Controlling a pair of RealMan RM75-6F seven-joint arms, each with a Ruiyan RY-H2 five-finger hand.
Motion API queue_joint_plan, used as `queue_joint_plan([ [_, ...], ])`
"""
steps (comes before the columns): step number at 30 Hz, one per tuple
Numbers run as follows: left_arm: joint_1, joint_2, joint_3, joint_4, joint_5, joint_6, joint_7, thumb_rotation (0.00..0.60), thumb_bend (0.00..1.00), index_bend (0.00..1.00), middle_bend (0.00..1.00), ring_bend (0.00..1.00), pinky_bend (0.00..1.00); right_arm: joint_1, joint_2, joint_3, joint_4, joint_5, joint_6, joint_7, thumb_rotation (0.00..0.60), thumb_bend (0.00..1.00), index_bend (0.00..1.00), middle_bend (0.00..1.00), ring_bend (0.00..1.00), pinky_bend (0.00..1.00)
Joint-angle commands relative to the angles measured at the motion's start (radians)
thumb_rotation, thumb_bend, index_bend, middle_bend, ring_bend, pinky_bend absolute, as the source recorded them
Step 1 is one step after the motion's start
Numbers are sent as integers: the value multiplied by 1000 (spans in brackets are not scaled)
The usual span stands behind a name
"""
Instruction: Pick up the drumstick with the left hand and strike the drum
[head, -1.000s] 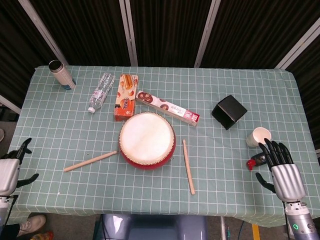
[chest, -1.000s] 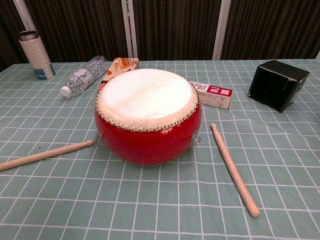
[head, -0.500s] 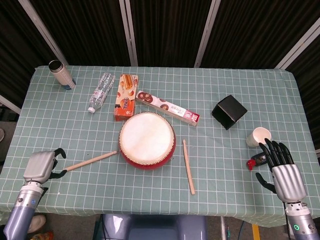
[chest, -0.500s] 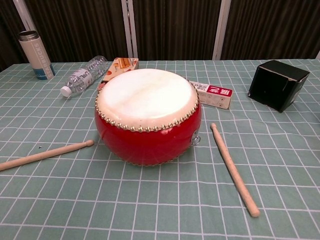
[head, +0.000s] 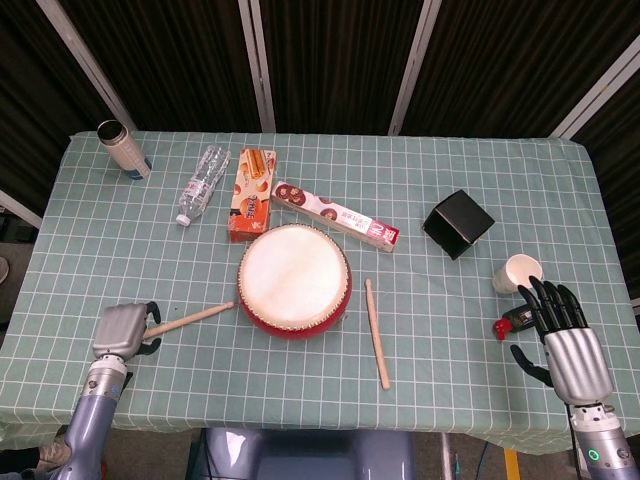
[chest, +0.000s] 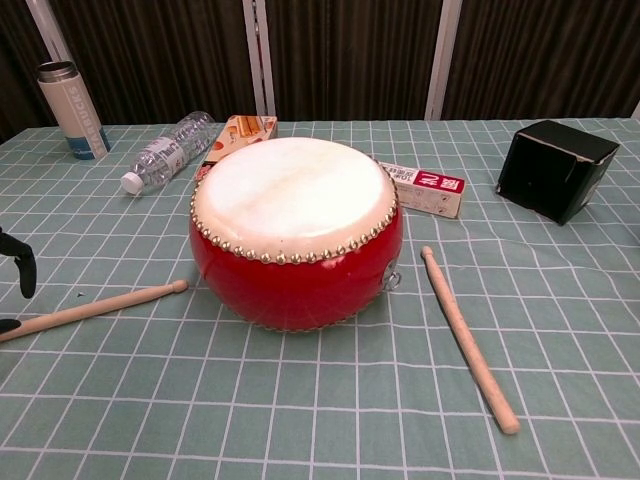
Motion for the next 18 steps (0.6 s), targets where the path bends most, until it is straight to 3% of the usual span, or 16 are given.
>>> queue_joint_plan([
  [1,-8,-14,7,14,-10,4,7,600,247,477,1000,1000,1000,1,1,1,-1,1,-1,2,600,298,0,0,0,74],
  [7,-17,-33,12,41,-39,12,14,600,272,513,1000,1000,1000,0,0,1,0,-1,3,5,600,299,0,0,0,74],
  [18,-28,-33,3,92,-104,-9,-9,600,272,443,1000,1000,1000,1,-2,-1,0,-5,3,4,600,298,0,0,0,73],
])
